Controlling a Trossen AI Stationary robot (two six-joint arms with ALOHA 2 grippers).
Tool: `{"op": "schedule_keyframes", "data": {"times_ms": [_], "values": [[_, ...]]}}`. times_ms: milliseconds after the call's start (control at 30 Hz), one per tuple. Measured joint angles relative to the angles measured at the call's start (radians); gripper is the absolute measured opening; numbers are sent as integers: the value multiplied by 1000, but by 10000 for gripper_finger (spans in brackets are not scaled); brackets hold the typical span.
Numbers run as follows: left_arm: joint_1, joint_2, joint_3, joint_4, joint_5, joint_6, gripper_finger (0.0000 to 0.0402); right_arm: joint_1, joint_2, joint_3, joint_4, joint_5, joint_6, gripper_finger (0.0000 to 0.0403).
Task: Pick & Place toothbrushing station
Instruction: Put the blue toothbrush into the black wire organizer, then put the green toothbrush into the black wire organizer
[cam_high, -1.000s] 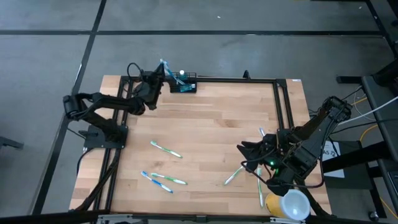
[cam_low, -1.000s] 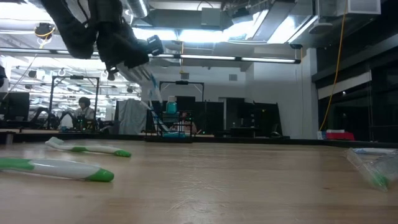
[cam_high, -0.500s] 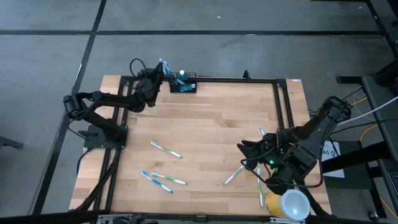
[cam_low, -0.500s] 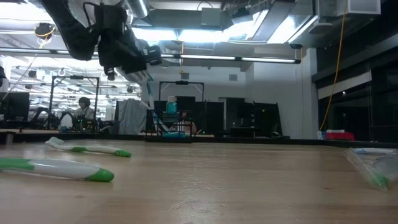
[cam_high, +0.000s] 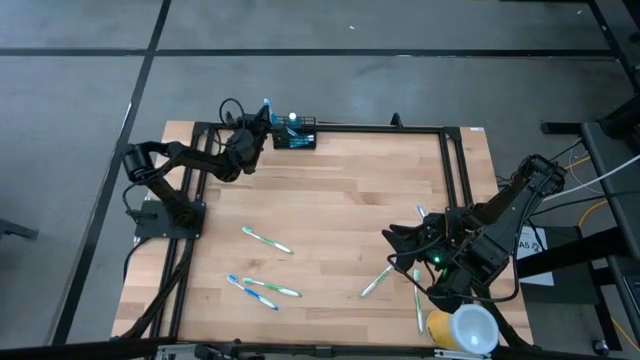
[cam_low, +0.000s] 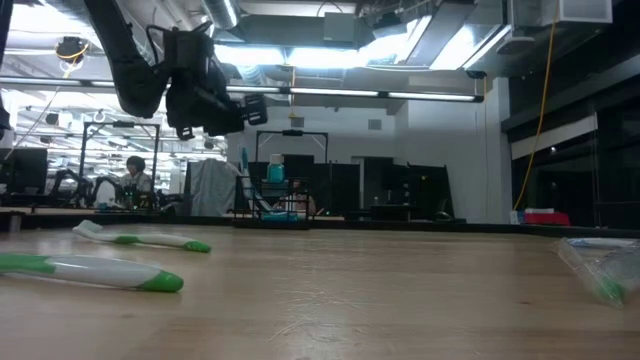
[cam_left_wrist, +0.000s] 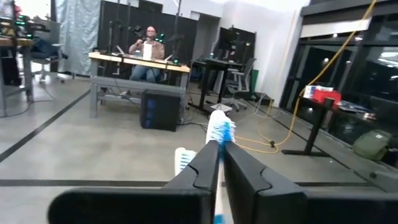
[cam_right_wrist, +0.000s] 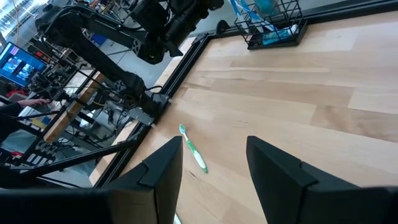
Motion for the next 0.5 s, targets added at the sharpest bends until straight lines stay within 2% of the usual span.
{"op": "schedule_keyframes", "data": {"times_ms": [400,500], "values": [[-14,-13,-1,45,19,4,144,16,0,0,-5,0,-4,181],[-52,-71,-1,27,74,16,163,24,0,0,-5,0,-3,181]]}}
